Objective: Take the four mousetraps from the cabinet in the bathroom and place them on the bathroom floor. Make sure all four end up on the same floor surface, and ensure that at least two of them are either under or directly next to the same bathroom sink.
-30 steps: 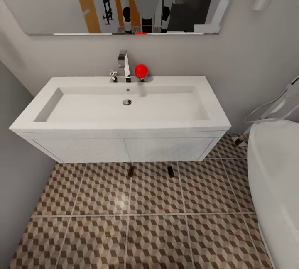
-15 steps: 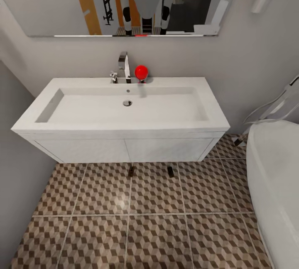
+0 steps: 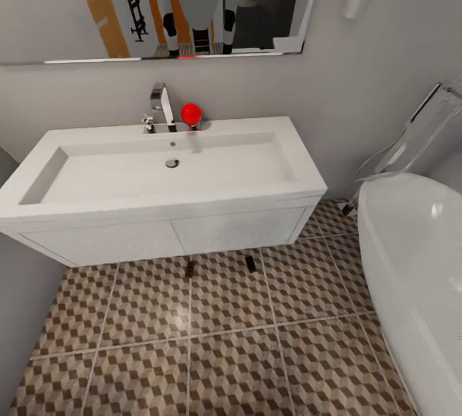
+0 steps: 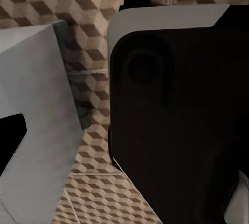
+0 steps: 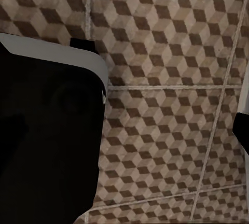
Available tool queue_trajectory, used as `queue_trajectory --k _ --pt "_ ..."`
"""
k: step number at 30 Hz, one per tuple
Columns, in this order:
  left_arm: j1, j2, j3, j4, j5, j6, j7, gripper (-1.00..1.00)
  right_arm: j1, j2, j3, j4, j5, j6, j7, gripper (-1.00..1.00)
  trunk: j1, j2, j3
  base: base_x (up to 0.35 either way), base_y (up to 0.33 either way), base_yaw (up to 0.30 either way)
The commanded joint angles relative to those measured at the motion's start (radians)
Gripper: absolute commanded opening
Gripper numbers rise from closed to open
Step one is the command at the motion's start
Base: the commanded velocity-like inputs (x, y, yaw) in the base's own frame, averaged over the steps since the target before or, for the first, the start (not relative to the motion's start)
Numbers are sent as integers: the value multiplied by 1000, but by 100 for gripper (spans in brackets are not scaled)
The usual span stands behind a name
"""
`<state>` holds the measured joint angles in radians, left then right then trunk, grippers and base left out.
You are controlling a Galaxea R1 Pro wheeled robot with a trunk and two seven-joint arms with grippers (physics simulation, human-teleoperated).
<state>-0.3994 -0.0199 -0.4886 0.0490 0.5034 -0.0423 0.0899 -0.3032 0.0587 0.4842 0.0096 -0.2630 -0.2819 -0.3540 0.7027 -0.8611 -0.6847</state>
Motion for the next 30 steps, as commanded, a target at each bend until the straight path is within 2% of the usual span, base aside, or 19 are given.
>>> queue_trajectory --k 1,18,22,30 --pt "-1 -1 -8 3 8 -4 1 100 -1 0 8 1 -10 -4 -2 100 0 -1 0 0 0 -276" --pt "-1 6 -9 6 7 -1 3 100 -1 0 8 1 -9 -8 43 100 0 -1 18 0 0 -245" --pt "-1 23 -10 6 6 1 4 100 -1 0 8 0 -8 -11 49 100 0 -1 23 0 0 -228" --pt "-1 32 -10 6 6 1 4 100 -1 3 9 1 -8 -49 50 100 0 -1 34 0 0 -227"
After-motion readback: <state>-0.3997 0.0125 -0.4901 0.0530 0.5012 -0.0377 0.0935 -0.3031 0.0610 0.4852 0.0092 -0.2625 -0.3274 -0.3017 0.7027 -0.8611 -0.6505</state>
